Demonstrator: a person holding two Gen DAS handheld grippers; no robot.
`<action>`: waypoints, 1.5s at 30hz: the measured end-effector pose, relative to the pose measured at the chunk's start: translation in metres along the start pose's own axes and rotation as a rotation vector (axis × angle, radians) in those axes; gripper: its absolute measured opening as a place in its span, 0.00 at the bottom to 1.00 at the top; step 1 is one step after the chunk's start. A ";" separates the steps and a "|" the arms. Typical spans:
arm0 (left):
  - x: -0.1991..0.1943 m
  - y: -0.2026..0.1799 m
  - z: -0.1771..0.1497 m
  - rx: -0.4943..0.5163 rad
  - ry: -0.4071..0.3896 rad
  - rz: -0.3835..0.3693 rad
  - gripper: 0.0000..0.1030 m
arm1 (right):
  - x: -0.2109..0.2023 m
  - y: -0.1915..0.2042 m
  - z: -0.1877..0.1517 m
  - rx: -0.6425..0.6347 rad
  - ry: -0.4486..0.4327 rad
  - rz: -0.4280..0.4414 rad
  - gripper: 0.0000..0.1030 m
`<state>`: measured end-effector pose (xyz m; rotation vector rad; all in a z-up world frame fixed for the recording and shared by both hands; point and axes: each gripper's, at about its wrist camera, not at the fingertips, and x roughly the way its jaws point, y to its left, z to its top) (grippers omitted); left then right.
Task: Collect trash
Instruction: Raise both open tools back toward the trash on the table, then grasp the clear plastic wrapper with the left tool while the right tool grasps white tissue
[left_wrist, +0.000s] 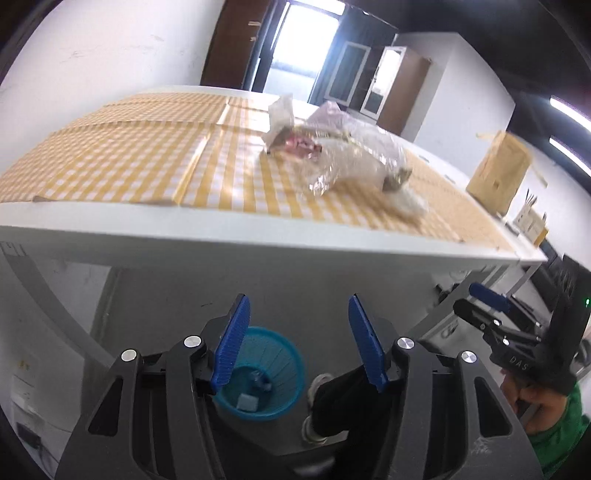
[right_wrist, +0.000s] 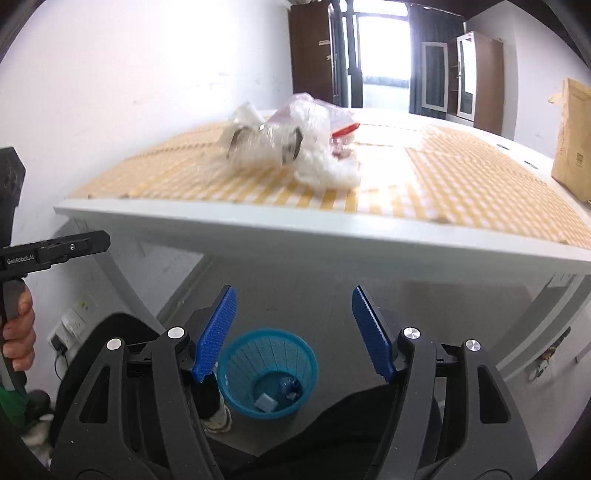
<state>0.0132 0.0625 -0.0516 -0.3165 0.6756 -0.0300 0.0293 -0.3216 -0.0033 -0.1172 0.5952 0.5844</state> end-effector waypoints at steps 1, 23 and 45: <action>-0.001 0.001 0.003 -0.006 -0.008 -0.001 0.54 | -0.001 -0.002 0.005 0.003 -0.010 0.002 0.61; 0.036 -0.041 0.114 -0.114 -0.085 -0.114 0.54 | 0.051 -0.010 0.078 0.002 -0.065 -0.017 0.67; 0.132 -0.032 0.156 -0.238 0.049 -0.131 0.20 | 0.112 -0.018 0.086 -0.043 0.043 0.058 0.36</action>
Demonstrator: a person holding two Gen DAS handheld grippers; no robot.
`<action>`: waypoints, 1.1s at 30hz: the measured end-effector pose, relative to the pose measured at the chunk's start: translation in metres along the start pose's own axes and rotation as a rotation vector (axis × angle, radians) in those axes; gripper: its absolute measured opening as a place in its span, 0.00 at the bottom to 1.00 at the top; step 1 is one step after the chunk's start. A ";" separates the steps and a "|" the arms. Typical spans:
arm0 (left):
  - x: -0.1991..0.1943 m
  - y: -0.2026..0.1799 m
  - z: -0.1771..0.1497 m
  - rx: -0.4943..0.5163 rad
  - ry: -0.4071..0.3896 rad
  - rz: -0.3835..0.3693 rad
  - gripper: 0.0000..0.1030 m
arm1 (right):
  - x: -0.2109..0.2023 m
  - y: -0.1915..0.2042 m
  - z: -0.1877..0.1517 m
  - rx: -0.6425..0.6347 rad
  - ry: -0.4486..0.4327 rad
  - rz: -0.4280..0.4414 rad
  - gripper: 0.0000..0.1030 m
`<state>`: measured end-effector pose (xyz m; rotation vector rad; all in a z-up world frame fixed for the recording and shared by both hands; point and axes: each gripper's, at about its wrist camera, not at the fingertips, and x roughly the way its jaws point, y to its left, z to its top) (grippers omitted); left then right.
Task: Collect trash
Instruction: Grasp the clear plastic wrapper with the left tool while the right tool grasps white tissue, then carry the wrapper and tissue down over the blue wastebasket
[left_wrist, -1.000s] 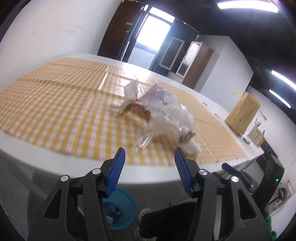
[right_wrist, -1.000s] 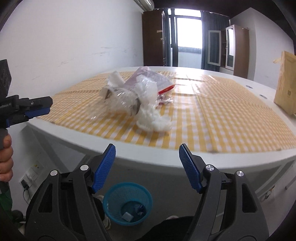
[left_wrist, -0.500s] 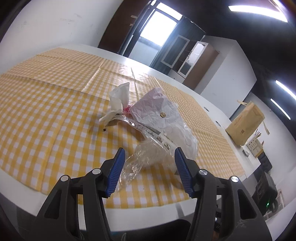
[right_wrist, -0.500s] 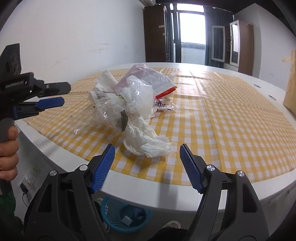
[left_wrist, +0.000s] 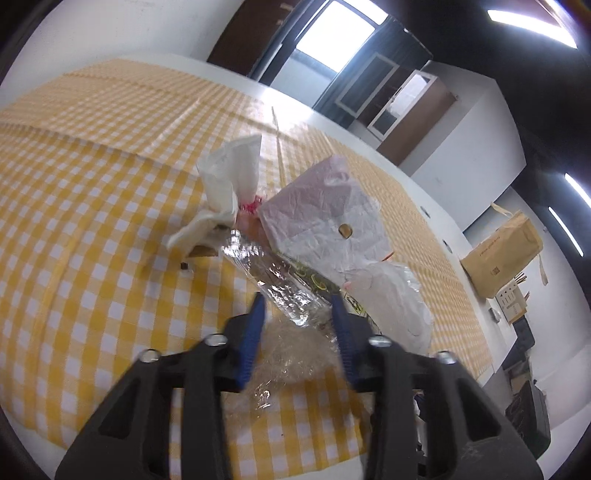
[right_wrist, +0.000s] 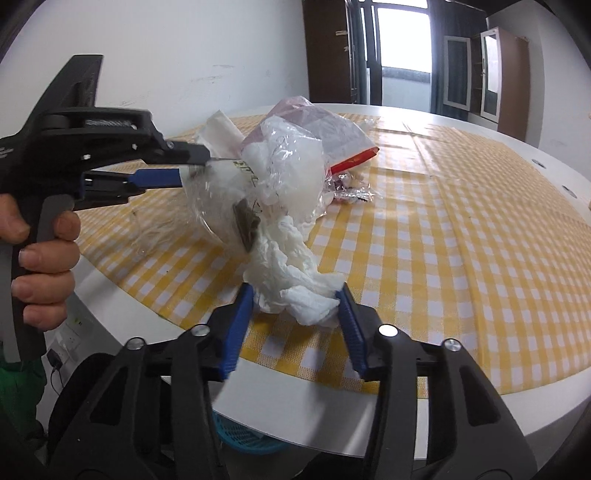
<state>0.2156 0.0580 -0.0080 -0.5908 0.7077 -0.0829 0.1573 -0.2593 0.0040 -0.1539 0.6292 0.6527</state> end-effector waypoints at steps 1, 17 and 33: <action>0.002 0.001 0.000 -0.013 0.008 -0.020 0.18 | 0.000 0.001 0.000 -0.001 0.001 0.001 0.27; -0.088 -0.008 -0.022 0.077 -0.161 -0.036 0.01 | -0.040 0.012 -0.001 -0.018 -0.074 -0.019 0.11; -0.155 -0.015 -0.073 0.138 -0.208 -0.048 0.01 | -0.084 0.013 -0.018 0.064 -0.119 0.041 0.11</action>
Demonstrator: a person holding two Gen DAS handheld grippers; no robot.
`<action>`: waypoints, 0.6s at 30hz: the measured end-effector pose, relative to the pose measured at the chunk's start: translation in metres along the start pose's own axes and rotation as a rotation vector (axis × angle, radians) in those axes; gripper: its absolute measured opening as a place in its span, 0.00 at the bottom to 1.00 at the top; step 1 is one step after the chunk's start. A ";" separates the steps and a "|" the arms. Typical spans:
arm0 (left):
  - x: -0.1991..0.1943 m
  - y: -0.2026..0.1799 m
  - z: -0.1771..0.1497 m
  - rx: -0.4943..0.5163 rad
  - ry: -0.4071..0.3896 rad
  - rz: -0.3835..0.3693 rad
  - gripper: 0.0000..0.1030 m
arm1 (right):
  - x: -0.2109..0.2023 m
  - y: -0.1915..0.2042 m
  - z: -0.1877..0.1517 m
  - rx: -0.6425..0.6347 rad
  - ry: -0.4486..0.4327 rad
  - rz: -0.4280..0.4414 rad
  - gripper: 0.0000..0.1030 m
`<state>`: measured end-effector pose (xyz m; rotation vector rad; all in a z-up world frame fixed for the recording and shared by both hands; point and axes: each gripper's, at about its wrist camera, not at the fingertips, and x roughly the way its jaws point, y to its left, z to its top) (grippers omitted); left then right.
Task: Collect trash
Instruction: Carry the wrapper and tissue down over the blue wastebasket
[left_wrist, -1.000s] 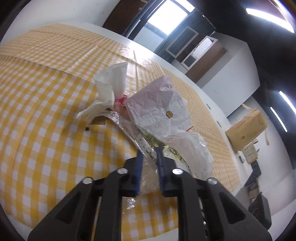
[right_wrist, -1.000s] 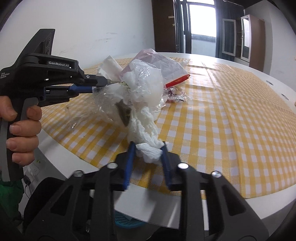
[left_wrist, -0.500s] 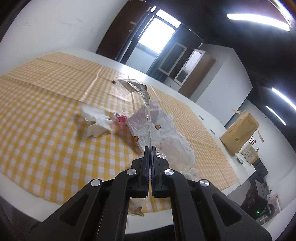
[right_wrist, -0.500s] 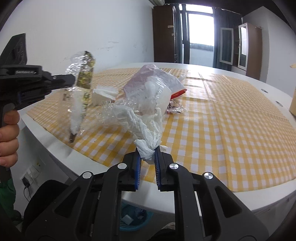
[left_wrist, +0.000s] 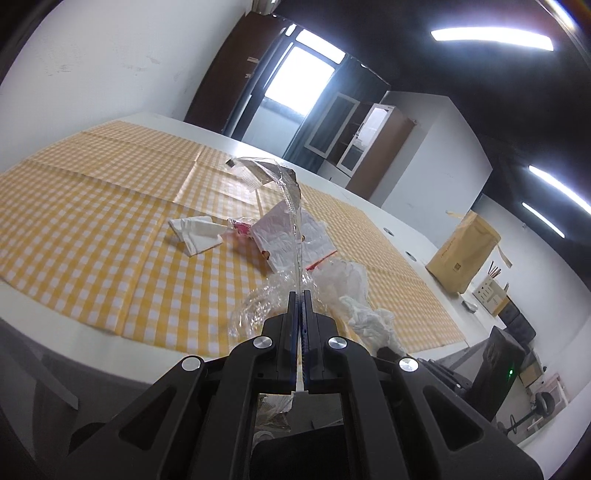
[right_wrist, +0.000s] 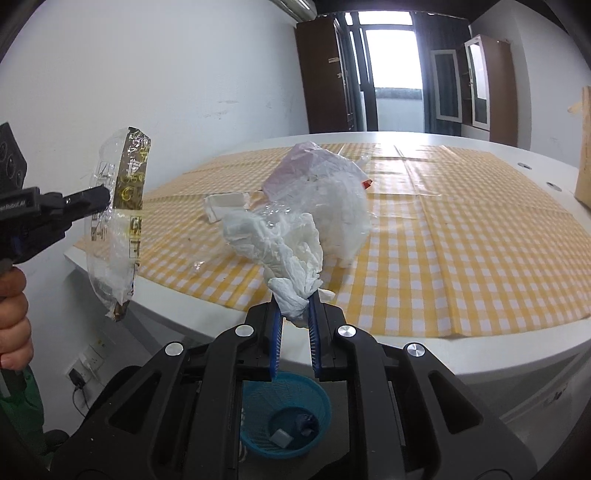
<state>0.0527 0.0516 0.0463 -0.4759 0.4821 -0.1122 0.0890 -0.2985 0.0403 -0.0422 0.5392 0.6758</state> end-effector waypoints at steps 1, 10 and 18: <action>-0.004 -0.002 -0.002 0.007 -0.001 0.001 0.01 | -0.003 0.001 -0.002 0.001 0.000 0.006 0.11; -0.041 -0.009 -0.032 0.070 0.005 0.003 0.01 | -0.036 0.018 -0.013 -0.004 -0.017 0.054 0.11; -0.056 -0.002 -0.065 0.106 0.038 0.014 0.01 | -0.056 0.036 -0.043 -0.020 0.023 0.084 0.11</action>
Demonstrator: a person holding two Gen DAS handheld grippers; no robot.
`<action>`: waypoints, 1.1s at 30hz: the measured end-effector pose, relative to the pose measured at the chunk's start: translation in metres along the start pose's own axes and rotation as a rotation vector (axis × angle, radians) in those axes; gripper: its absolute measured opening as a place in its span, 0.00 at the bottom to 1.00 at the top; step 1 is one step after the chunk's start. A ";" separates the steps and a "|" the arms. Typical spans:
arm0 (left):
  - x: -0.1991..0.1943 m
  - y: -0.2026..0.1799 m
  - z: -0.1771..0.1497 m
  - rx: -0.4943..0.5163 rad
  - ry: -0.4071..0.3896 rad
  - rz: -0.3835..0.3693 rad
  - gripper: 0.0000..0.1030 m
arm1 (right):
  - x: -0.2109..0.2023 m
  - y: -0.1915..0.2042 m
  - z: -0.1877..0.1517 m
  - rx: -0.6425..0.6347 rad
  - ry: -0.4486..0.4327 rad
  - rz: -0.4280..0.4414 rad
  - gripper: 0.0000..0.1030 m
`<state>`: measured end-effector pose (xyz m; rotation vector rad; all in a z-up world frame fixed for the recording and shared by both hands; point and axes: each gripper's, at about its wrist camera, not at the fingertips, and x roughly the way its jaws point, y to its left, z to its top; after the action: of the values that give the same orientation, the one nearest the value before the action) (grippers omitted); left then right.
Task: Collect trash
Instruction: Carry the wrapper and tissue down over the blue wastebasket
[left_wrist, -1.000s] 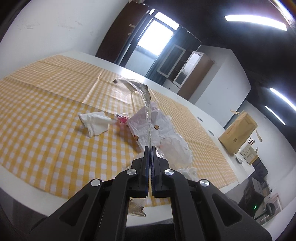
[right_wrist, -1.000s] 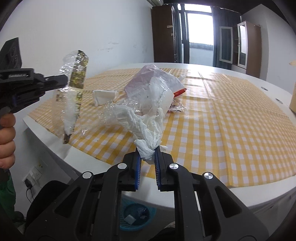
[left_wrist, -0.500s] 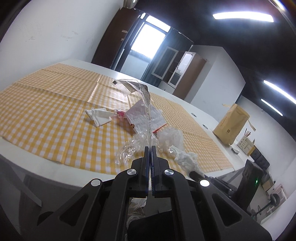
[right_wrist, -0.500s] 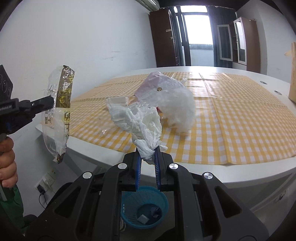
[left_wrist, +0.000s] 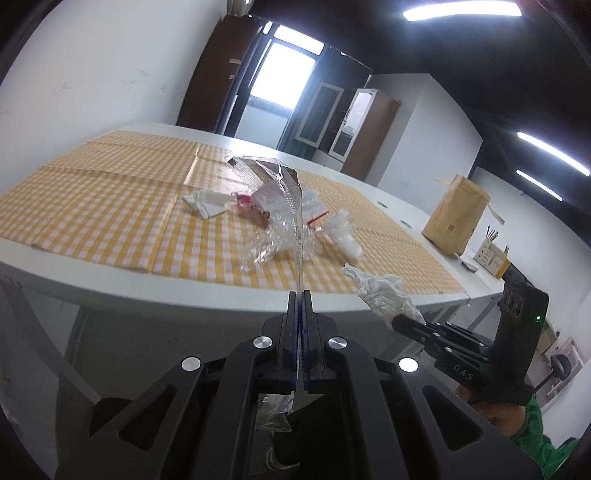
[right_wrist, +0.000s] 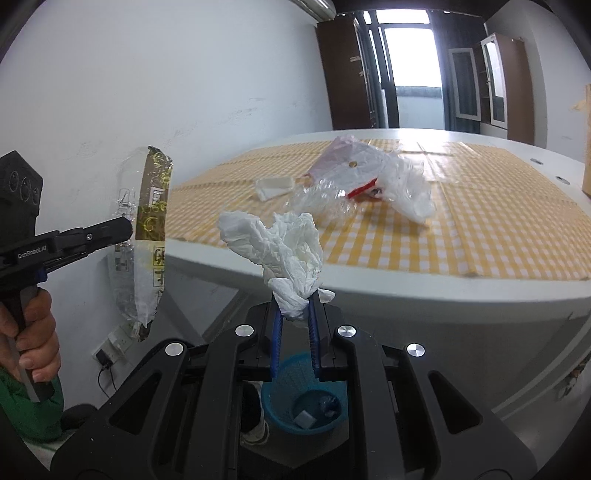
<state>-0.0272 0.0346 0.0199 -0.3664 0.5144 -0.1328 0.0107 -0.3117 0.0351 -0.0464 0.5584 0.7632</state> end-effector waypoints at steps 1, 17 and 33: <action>0.001 0.002 -0.005 -0.002 0.009 0.000 0.01 | -0.001 0.001 -0.006 0.002 0.013 0.005 0.11; 0.055 0.035 -0.085 -0.014 0.195 0.030 0.00 | 0.043 0.007 -0.068 0.018 0.214 0.021 0.11; 0.151 0.084 -0.134 -0.099 0.409 0.080 0.00 | 0.133 -0.011 -0.126 0.080 0.450 -0.017 0.11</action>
<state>0.0386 0.0384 -0.1887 -0.4168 0.9410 -0.1052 0.0382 -0.2641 -0.1400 -0.1506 1.0149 0.7152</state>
